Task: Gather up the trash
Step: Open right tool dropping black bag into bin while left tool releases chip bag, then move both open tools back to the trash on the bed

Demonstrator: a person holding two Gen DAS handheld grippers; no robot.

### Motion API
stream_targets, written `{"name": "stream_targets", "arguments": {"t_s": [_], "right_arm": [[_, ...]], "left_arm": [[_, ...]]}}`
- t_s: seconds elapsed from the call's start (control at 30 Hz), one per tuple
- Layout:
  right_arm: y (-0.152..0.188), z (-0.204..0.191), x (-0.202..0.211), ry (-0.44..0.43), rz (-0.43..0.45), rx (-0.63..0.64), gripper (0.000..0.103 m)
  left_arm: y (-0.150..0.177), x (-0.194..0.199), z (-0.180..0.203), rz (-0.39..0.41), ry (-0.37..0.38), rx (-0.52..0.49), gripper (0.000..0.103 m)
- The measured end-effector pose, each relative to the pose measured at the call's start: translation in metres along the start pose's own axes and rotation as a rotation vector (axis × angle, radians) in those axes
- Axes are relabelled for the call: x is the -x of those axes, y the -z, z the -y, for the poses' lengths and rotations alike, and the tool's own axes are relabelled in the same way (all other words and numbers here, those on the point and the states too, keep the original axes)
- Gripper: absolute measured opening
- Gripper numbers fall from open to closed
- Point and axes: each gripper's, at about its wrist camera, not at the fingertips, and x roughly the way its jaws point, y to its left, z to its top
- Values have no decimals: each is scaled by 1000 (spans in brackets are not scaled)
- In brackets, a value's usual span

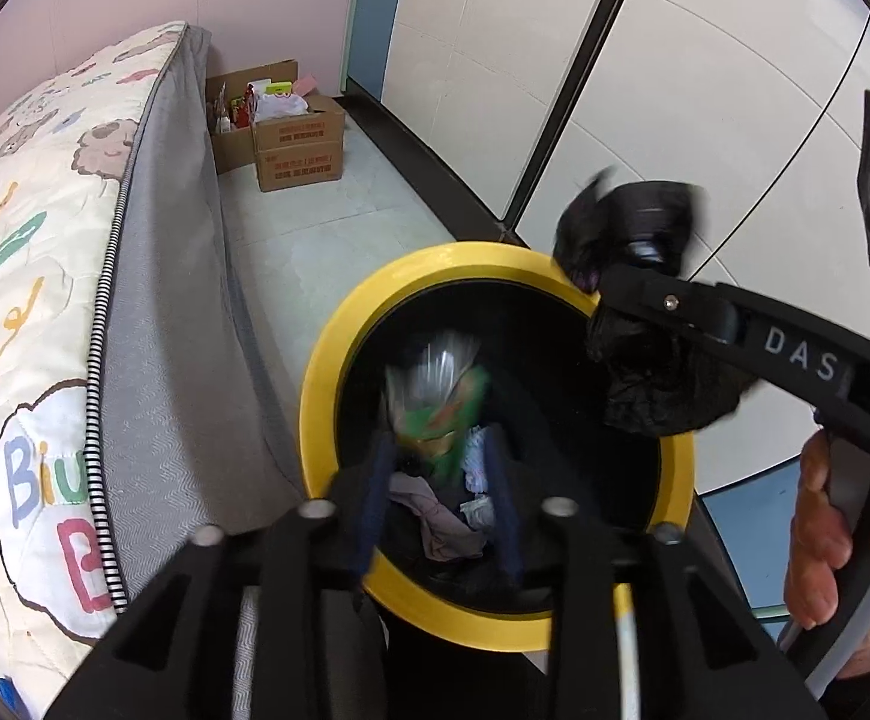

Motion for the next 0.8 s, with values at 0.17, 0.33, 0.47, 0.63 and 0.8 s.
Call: {"name": "stream_targets", "arguments": {"t_s": [0.17,0.33,0.47,0.63,0.8], "right_arm": [[-3,6,4,20,10,-20,37],[-3,5,9,16,13,-21,37],[-2,-7,11,-1,10,-3,37],[-3,-35,12,-34,6,42,38],[-1,-73,9,-77,-5,94,40]], "left_arm": [[0,9,-7,20,6,23,42],[0,21,-26,34,-10,56,42],[7,37,-42,47,-40,84,42],[12,59,-74,70,-95,120,43],[19,86,-112,104,-161,161,47]]}}
